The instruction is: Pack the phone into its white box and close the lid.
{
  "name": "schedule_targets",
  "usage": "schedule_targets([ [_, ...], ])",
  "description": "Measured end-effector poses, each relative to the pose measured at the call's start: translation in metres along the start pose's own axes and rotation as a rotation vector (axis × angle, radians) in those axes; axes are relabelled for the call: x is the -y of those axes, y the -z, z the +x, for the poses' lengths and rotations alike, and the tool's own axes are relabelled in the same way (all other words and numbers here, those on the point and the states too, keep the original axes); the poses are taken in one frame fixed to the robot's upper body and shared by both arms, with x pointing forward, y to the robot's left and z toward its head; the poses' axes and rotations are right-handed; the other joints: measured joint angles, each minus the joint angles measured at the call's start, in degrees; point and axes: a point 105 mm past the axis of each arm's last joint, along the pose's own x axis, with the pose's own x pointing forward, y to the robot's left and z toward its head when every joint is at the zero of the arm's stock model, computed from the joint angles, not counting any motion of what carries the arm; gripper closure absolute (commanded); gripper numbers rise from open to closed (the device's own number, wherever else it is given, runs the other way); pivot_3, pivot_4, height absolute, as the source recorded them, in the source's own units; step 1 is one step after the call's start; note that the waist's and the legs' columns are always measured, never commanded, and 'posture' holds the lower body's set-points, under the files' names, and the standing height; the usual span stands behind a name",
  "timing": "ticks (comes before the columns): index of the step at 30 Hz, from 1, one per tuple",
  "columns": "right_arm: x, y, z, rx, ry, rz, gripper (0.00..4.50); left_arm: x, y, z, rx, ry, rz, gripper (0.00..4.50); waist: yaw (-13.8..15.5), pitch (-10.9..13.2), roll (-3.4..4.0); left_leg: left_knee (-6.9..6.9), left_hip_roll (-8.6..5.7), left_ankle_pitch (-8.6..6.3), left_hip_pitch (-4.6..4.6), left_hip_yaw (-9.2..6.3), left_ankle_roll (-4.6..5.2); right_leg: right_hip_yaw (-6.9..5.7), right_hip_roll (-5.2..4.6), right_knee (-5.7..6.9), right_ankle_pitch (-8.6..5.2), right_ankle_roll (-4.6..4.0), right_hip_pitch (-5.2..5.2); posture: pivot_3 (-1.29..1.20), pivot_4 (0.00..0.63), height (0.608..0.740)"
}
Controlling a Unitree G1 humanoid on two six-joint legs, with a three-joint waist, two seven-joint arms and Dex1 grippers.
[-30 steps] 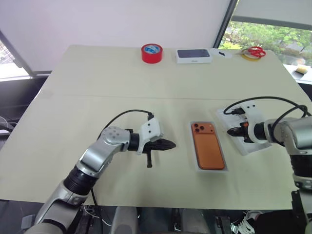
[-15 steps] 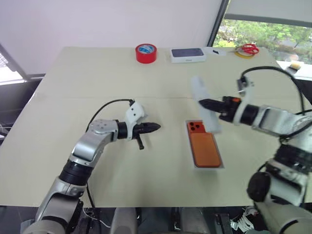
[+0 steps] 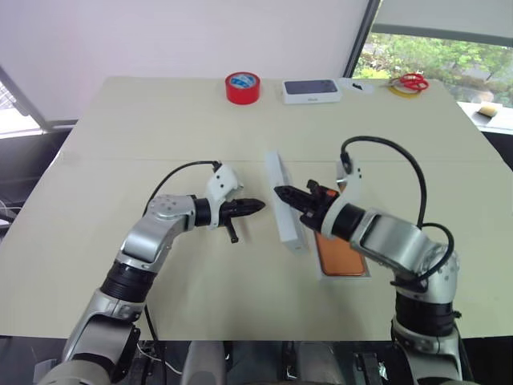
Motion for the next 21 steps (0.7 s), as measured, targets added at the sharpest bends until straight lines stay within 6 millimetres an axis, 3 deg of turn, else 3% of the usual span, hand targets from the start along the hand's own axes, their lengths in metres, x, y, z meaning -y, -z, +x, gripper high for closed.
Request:
schedule_targets([
  [6,0.015,0.011,-0.006,-0.006,0.062,0.031,4.38,0.006,0.0,0.008,0.02,0.013,-0.015,4.5,-0.1,0.0,0.01,0.0,0.0,0.0,0.01,-0.02,0.0,0.01,0.01,0.0,0.0,-0.01,0.0,0.0,0.15,0.73],
  [10,0.021,0.007,-0.012,-0.013,0.083,-0.014,2.47,0.018,-0.003,0.025,0.037,0.049,-0.023,4.5,0.0,0.0,0.01,0.01,-0.01,0.0,0.02,-0.02,0.0,0.0,0.0,-0.01,0.0,-0.01,0.03,0.0,0.15,0.73],
  [14,0.029,-0.016,-0.029,-0.064,0.136,-0.245,0.44,0.033,-0.007,0.042,0.049,0.094,-0.024,4.5,0.2,0.0,0.05,0.02,-0.03,-0.02,0.01,0.0,0.04,0.02,-0.03,-0.03,0.0,-0.01,0.01,0.0,0.15,0.73],
  [21,0.049,-0.069,-0.074,-0.084,0.353,-0.491,0.44,0.049,-0.008,0.062,0.049,0.136,-0.03,4.5,0.3,0.0,0.01,0.03,-0.01,-0.03,0.01,0.01,0.05,0.0,0.0,-0.09,-0.01,-0.01,0.05,0.0,0.15,0.73],
])
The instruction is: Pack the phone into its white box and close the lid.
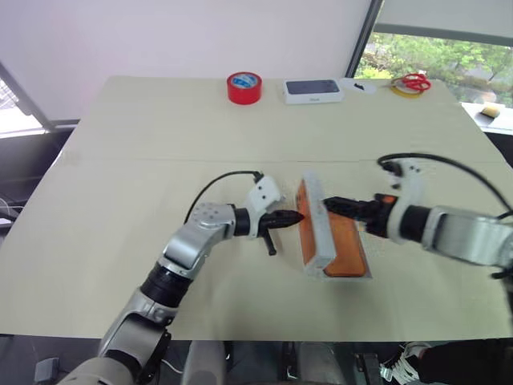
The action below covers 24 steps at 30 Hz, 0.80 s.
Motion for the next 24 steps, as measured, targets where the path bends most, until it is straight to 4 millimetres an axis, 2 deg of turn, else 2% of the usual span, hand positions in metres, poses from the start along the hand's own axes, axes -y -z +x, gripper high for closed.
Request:
schedule_targets([
  [1,0.008,-0.002,-0.004,-0.001,0.039,-0.035,0.44,0.002,0.0,0.003,-0.002,0.009,-0.001,4.5,0.0,0.0,0.0,0.0,-0.01,0.0,0.01,0.0,0.0,0.0,0.0,0.0,0.0,0.0,0.0,0.0,0.15,0.73],
  [4,0.032,-0.003,-0.011,-0.005,0.15,-0.12,1.3,0.009,0.002,0.013,-0.005,0.036,-0.01,4.5,0.1,0.0,0.0,0.0,0.0,0.0,-0.01,0.01,0.0,0.0,-0.01,-0.02,0.0,0.01,0.0,0.0,0.15,0.73],
  [7,0.047,0.004,-0.011,-0.018,0.197,-0.178,2.81,0.012,0.004,0.018,-0.014,0.046,-0.013,4.5,0.0,0.0,0.0,0.0,-0.01,0.0,0.0,0.0,0.0,0.0,-0.01,-0.03,0.0,0.01,0.0,0.0,0.15,0.73],
  [10,0.051,0.005,-0.012,-0.021,0.221,-0.267,4.36,0.011,0.002,0.022,-0.013,0.047,-0.014,4.5,0.0,0.0,0.0,-0.01,0.0,0.0,0.0,-0.01,0.0,0.0,0.0,-0.03,0.0,0.01,-0.01,0.0,0.15,0.73],
  [14,0.052,0.008,-0.009,-0.031,0.261,-0.44,4.44,0.005,-0.002,0.019,-0.001,0.018,-0.041,4.5,0.0,0.0,0.0,-0.01,0.0,0.0,0.0,-0.03,-0.01,0.0,0.0,-0.03,0.0,0.01,-0.02,0.0,0.15,0.73],
  [17,0.05,0.015,-0.004,-0.046,0.249,-0.543,4.44,-0.01,-0.001,0.009,-0.013,-0.053,-0.065,4.5,0.0,0.0,0.0,-0.01,0.0,0.0,0.0,-0.04,-0.01,0.0,0.0,-0.03,0.0,0.02,-0.01,0.0,0.15,0.73],
  [21,0.048,0.026,0.007,-0.066,0.227,-0.591,4.44,-0.04,-0.002,-0.01,-0.051,-0.183,-0.109,4.5,0.0,0.0,-0.01,0.01,-0.01,0.0,0.0,-0.05,-0.01,-0.01,-0.01,-0.03,0.0,0.02,0.0,0.0,0.15,0.73],
  [24,0.045,0.03,0.014,-0.07,0.204,-0.604,4.44,-0.048,0.004,-0.016,-0.091,-0.214,-0.113,4.5,0.0,0.0,-0.02,-0.01,-0.02,0.01,-0.01,-0.04,-0.01,-0.01,-0.01,-0.03,-0.01,0.02,0.0,0.0,0.15,0.73],
])
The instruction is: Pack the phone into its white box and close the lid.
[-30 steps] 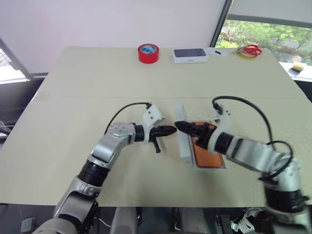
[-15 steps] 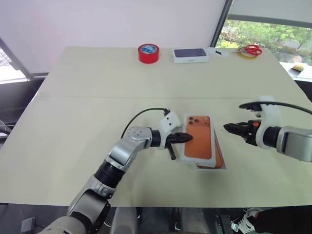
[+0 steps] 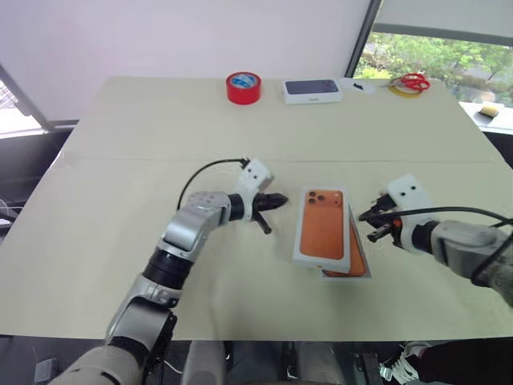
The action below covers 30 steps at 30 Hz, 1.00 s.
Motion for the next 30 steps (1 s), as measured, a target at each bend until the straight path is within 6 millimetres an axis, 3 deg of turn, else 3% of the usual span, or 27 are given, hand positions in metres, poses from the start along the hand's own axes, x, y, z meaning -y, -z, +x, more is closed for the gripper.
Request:
schedule_targets([
  [11,-0.005,-0.004,0.004,0.005,-0.02,-0.061,4.44,0.041,0.019,0.03,-0.081,0.146,0.023,4.5,0.0,0.0,-0.01,0.01,-0.02,0.0,0.01,0.0,0.0,-0.02,-0.02,-0.01,0.0,0.0,0.02,0.0,0.15,0.73],
  [30,-0.006,0.017,-0.009,-0.062,-0.018,-0.096,4.44,0.059,0.012,0.031,-0.071,0.249,0.066,4.5,0.0,0.0,0.0,0.02,-0.02,0.0,0.02,-0.03,0.0,-0.02,-0.02,-0.02,0.0,0.0,0.05,0.0,0.15,0.73],
])
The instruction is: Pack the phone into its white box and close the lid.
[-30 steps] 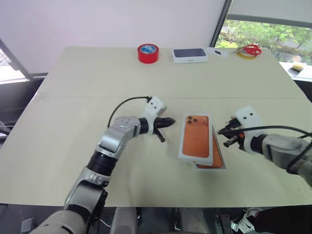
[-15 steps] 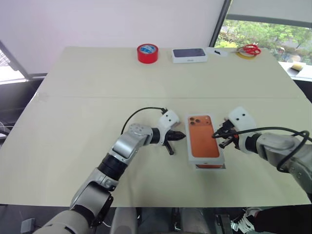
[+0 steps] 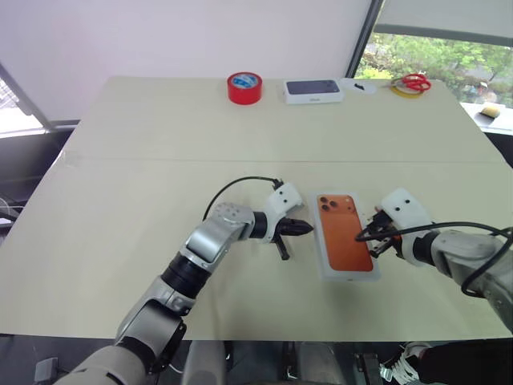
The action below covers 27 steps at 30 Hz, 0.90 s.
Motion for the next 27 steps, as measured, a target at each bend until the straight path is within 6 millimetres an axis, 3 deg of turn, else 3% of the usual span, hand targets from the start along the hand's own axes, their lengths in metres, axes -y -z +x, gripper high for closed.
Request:
schedule_targets([
  [27,-0.0047,0.008,0.0006,-0.017,-0.023,-0.012,4.44,0.004,0.0051,0.0011,-0.026,0.013,0.02,4.5,0.0,0.0,0.0,0.0,0.0,0.0,0.01,0.0,0.0,0.0,0.0,0.0,0.0,0.0,0.01,0.0,0.15,0.73],
])
